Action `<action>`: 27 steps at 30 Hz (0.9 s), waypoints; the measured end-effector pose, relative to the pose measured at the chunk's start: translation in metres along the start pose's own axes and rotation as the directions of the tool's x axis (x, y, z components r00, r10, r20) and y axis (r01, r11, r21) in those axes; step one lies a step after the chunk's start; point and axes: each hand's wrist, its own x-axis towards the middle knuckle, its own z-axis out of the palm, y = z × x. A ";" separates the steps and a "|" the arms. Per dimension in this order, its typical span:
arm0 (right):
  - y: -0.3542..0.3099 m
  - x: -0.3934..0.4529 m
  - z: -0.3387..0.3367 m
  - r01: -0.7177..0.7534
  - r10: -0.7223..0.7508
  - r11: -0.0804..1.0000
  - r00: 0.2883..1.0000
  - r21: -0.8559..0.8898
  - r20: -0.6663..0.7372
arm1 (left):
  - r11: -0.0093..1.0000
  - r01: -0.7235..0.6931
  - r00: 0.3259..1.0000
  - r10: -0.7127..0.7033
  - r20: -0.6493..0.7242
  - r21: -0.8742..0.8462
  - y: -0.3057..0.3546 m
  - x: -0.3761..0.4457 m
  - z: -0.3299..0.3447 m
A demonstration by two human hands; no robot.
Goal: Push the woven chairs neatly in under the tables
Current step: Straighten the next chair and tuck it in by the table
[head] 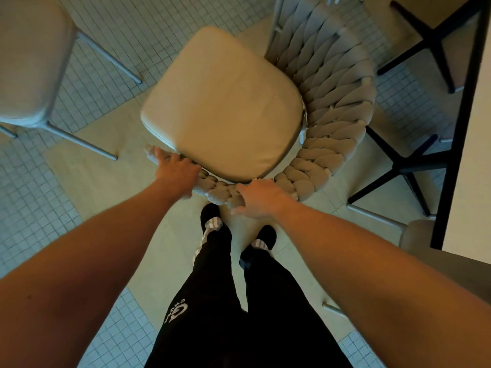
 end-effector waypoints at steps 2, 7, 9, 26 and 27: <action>0.023 -0.008 -0.002 0.012 -0.007 0.997 0.998 -0.071 0.066 | 0.999 -0.033 0.997 0.035 0.070 -0.025 0.020 0.001 -0.006; 0.081 -0.028 -0.006 -0.023 0.064 0.965 0.987 -0.262 0.150 | 0.976 -0.123 0.978 0.151 0.147 -0.181 0.088 -0.004 -0.021; 0.103 -0.036 -0.007 -0.048 0.105 0.943 0.982 -0.329 0.158 | 0.941 -0.161 0.970 0.207 0.130 -0.298 0.118 -0.008 -0.027; 0.114 -0.049 -0.005 -0.062 0.072 0.916 0.997 -0.397 0.011 | 0.883 -0.211 0.977 0.205 -0.059 -0.419 0.165 0.000 -0.028; 0.109 -0.048 -0.004 -0.071 0.077 0.919 0.997 -0.387 0.001 | 0.889 -0.218 0.976 0.211 -0.060 -0.403 0.159 0.000 -0.025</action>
